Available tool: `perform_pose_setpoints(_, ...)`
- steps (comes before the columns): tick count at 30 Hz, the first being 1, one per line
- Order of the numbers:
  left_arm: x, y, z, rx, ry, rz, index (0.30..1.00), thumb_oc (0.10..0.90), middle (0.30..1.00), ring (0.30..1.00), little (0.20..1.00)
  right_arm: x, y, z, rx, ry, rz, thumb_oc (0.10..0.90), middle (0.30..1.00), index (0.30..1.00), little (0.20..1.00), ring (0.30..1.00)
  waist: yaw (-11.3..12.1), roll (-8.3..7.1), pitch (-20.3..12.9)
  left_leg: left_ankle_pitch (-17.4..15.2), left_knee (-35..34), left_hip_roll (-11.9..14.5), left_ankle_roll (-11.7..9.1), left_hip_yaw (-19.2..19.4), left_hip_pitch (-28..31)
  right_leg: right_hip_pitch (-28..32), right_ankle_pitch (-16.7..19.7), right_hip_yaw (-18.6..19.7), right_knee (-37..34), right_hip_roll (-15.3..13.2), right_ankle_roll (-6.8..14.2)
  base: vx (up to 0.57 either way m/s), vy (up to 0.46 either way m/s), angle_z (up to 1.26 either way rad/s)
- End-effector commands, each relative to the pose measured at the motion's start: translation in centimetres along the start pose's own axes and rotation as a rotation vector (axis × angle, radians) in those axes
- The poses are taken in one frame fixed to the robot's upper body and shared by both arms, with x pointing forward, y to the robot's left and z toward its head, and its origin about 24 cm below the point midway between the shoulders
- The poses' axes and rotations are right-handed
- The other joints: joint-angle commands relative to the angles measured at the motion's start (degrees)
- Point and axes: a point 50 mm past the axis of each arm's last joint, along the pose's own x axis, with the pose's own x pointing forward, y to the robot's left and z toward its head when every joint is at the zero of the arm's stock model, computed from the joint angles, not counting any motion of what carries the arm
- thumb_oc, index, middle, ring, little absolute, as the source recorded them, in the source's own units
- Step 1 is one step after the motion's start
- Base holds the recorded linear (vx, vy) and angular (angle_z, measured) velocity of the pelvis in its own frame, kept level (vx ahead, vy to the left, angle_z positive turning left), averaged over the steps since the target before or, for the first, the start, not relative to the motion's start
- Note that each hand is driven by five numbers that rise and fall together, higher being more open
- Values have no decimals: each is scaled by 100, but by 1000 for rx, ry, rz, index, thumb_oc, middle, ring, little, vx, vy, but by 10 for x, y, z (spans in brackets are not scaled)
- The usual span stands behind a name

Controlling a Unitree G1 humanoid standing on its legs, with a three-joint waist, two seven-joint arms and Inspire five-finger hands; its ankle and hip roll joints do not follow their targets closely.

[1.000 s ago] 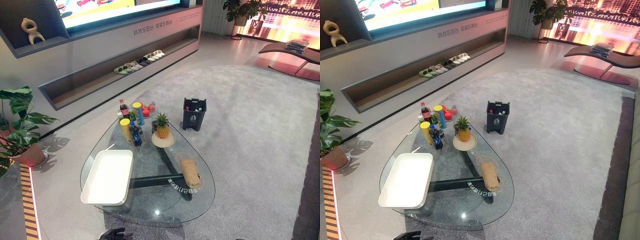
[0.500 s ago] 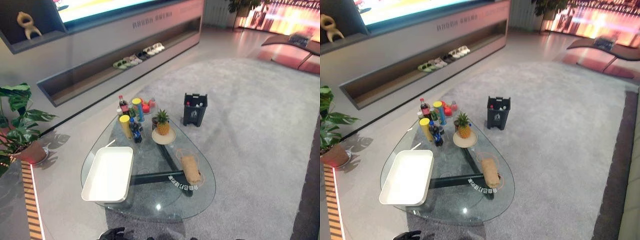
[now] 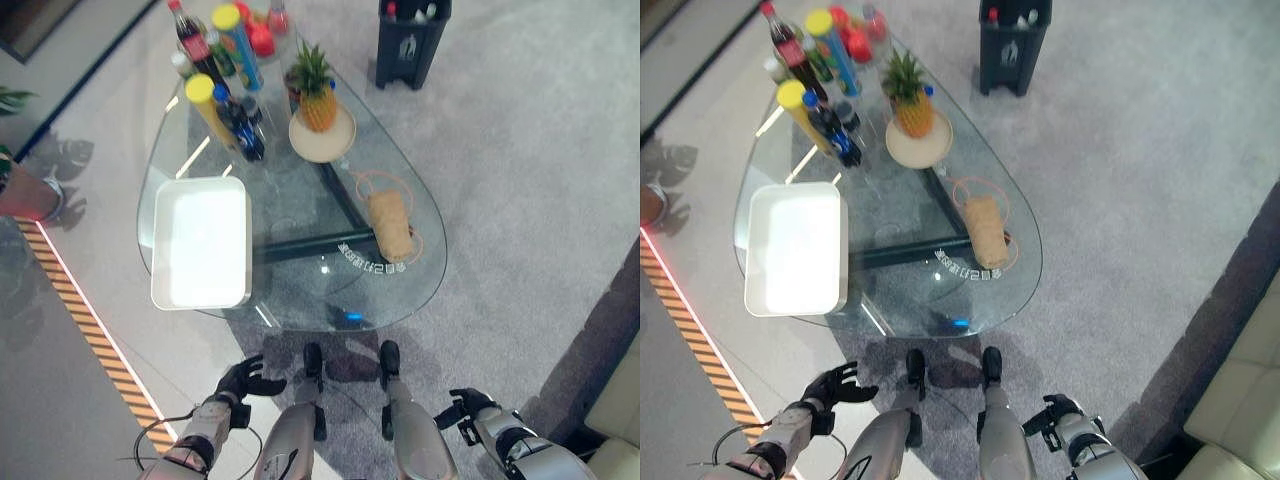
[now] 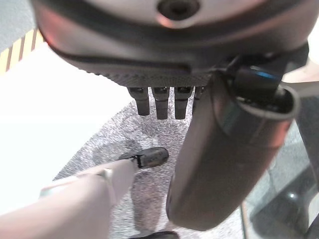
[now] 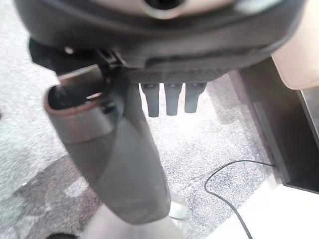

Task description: Wipe the table with a cloth and put it in the basket.

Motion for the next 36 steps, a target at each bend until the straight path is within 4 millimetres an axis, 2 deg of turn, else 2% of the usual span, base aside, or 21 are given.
perform_pose_setpoints(1,2,18,23,-91,-107,52,900,800,900,900,900,1,-22,1,46,2,-89,800,900,900,900,900,175,-167,155,-243,464,-265,-169,-223,-529,-873,-453,-110,1146,-71,35,-113,-16,0)
perform_pose_setpoints(3,3,17,32,-127,-144,44,900,800,900,900,900,0,-28,10,65,-21,-109,800,900,900,900,900,190,-168,267,-301,834,-290,-178,-244,-871,-1160,-527,-146,1441,-73,2,-103,-29,-2)
perform_pose_setpoints(7,3,18,43,-154,-190,39,900,800,900,900,900,0,-33,17,96,-58,-131,800,900,900,900,900,209,-187,282,-479,1622,-370,-167,-278,-1608,-1797,-674,-191,1998,-77,-50,-58,-56,5)
perform_pose_setpoints(8,3,19,46,-176,-207,40,900,800,900,900,900,-1,-36,21,115,-74,-142,800,900,900,900,900,212,-185,282,-599,2015,-378,-131,-295,-1943,-2129,-788,-178,2340,-62,-83,-22,-55,17)
perform_pose_setpoints(13,2,23,56,-231,-237,44,900,800,900,900,900,-1,-41,25,133,-101,-159,800,900,900,900,900,214,-173,282,-931,2867,-337,-43,-326,-2586,-2777,-1110,-85,3128,0,-184,-13,-51,20)
perform_pose_setpoints(19,0,31,51,-301,-239,62,900,800,900,900,900,-2,-47,25,169,-141,-209,800,900,900,900,900,220,-157,282,-1260,3686,-296,26,-376,-3130,-3250,-1380,-34,3909,-22,-302,-6,-13,6)
perform_pose_setpoints(23,-1,34,47,-306,-235,63,900,800,900,900,900,-3,-50,26,161,-166,-232,800,900,900,900,900,225,-144,282,-1361,3935,-280,47,-396,-3351,-3453,-1441,-6,4161,-31,-345,0,-2,-4)
perform_pose_setpoints(29,-1,32,45,-303,-231,59,900,800,900,900,900,-5,-57,32,164,-227,-308,800,900,900,900,900,224,-142,282,-1382,3934,-263,52,-383,-3408,-3527,-1457,-31,4206,-46,-360,0,0,0)
perform_pose_setpoints(34,0,32,46,-307,-226,58,900,800,900,900,900,-13,-82,48,289,-342,-455,800,900,900,900,900,229,-137,282,-1390,3946,-243,42,-362,-3412,-3519,-1448,-67,4219,-56,-363,0,0,0)
perform_pose_setpoints(36,0,33,47,-305,-227,61,900,800,900,900,900,-22,-97,64,393,-448,-531,800,900,900,900,900,223,-147,282,-1401,3925,-237,44,-343,-3390,-3490,-1435,-85,4177,-52,-356,0,0,0)
